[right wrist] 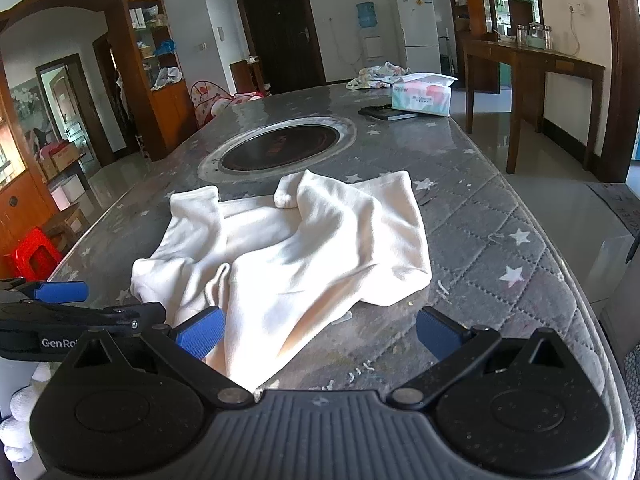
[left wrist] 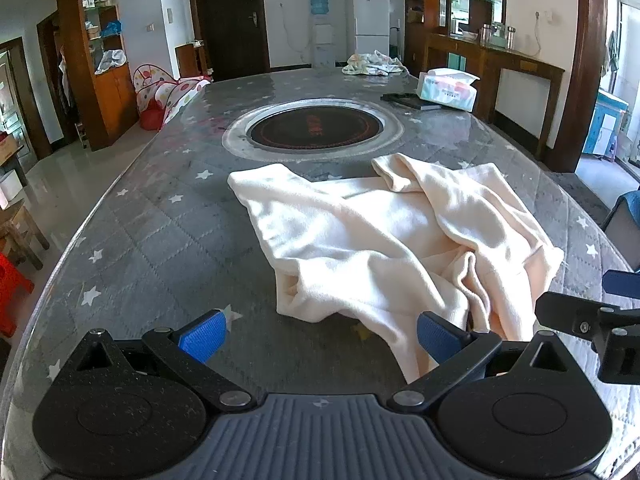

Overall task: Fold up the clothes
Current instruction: 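Move both grippers toward the crumpled cream shirt on the table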

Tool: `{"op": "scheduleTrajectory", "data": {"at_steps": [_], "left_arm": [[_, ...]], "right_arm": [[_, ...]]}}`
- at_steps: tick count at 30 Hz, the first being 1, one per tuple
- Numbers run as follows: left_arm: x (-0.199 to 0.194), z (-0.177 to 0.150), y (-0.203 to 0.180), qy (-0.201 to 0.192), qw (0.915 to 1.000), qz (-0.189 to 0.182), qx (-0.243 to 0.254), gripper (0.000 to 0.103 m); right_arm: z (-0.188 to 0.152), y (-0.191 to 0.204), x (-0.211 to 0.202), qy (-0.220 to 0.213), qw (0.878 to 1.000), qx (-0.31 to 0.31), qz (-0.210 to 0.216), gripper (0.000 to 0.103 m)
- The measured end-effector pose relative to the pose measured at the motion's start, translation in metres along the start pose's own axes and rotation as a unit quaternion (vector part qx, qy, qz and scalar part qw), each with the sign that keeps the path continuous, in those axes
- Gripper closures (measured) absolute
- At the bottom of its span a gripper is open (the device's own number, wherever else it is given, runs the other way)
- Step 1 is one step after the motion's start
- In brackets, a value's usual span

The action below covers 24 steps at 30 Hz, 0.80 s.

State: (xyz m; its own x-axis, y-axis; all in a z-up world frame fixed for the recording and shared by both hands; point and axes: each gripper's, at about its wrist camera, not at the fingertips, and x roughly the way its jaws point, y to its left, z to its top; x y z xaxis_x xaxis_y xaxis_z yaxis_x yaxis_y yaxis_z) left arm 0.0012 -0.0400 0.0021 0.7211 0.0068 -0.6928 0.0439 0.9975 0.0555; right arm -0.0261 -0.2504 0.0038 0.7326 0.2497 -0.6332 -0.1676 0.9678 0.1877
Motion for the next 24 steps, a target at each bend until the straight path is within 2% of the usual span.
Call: {"op": "scheduleTrajectory", "data": {"at_steps": [24], "left_arm": [[-0.0014, -0.0049, -0.0060, 0.009, 0.9996, 0.018, 0.020, 0.000]], "right_arm": [[-0.0041, 0.0030, -0.0002, 0.008, 1.000, -0.001, -0.002, 0.000]]}}
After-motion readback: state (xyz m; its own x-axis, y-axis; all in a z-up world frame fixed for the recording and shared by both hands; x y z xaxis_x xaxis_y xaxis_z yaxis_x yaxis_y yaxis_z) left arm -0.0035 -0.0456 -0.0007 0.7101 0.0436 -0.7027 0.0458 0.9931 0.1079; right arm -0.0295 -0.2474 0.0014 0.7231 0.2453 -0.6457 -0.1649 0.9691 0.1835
